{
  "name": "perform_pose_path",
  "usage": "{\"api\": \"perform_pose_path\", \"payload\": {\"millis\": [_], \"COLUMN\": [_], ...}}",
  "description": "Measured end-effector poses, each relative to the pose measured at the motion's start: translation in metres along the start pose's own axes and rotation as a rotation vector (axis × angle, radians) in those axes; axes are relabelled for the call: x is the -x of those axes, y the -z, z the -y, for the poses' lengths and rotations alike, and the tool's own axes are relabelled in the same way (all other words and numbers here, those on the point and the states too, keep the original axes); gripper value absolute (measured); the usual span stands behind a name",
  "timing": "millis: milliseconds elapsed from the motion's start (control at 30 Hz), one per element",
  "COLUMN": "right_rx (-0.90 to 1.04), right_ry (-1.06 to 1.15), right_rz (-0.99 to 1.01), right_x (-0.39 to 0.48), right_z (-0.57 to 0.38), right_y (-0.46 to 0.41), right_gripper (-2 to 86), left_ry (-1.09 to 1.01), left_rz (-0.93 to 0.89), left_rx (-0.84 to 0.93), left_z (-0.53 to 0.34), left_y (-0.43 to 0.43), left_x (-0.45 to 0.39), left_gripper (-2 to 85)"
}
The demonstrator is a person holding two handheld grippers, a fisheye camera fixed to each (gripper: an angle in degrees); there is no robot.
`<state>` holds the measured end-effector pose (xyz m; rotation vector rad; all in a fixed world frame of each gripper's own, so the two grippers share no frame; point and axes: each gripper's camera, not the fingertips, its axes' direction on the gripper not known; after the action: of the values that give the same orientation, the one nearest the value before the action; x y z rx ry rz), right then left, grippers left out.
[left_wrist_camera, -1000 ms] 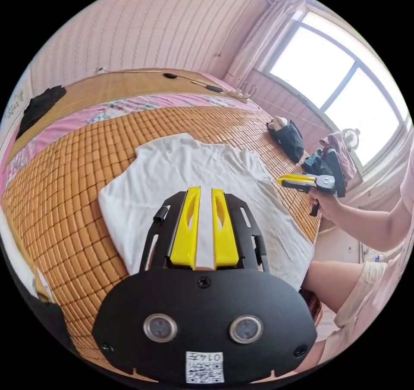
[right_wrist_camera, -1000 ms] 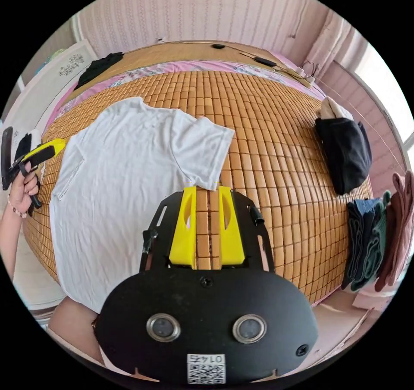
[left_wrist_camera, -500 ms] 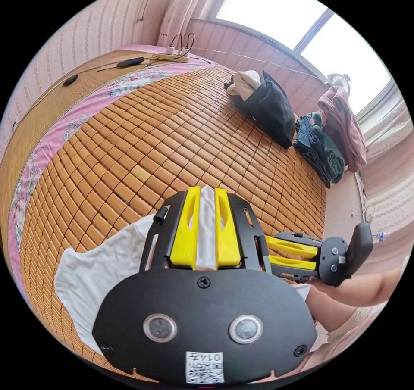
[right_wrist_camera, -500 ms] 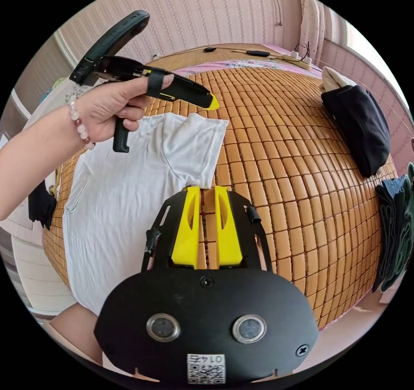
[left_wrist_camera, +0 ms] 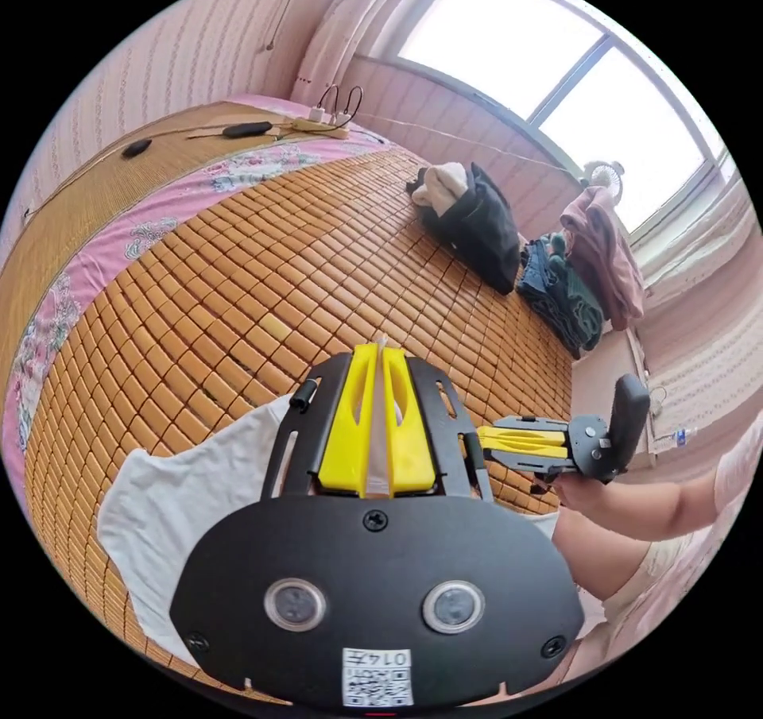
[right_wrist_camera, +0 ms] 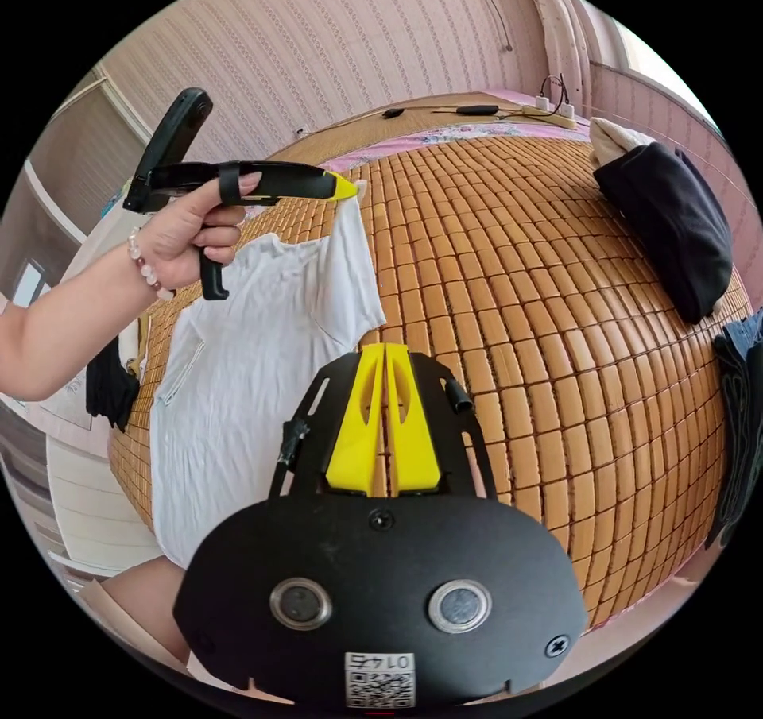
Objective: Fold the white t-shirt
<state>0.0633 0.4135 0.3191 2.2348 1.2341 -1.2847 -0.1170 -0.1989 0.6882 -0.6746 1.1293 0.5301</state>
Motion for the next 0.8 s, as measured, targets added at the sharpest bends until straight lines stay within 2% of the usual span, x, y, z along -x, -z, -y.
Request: {"api": "perform_pose_path", "payload": {"millis": [100, 233, 367, 467, 533, 667, 800], "right_rx": [-0.031, -0.016, 0.025, 0.064, 0.179, 0.115, 0.131], "right_ry": [0.072, 0.105, 0.144, 0.227, 0.282, 0.320, 0.491], "right_rz": [0.041, 0.106, 0.088, 0.085, 0.071, 0.097, 0.093], "right_x": [0.011, 0.020, 0.030, 0.044, 0.051, 0.055, 0.069], "right_z": [0.000, 0.008, 0.021, 0.033, 0.040, 0.037, 0.017], "right_y": [0.006, -0.008, -0.033, -0.053, -0.067, -0.052, -0.044], "right_gripper": [1.4, 8.6, 12.1, 8.2, 2.1, 0.3, 0.0], "left_ry": [0.006, 0.211, 0.331, 0.344, 0.353, 0.359, 0.425], "left_rz": [-0.006, 0.106, 0.069, 0.062, 0.056, 0.063, 0.064], "left_rx": [-0.088, -0.019, -0.008, -0.013, -0.025, -0.053, -0.040], "left_z": [-0.044, -0.121, -0.151, -0.154, -0.152, -0.153, -0.170], "left_y": [0.049, 0.056, 0.047, 0.042, 0.044, 0.054, 0.060], "left_x": [-0.001, 0.027, 0.047, 0.051, 0.053, 0.054, 0.062], "left_gripper": [-1.0, -1.0, -0.9, -0.9, -0.9, -0.7, 0.3]}}
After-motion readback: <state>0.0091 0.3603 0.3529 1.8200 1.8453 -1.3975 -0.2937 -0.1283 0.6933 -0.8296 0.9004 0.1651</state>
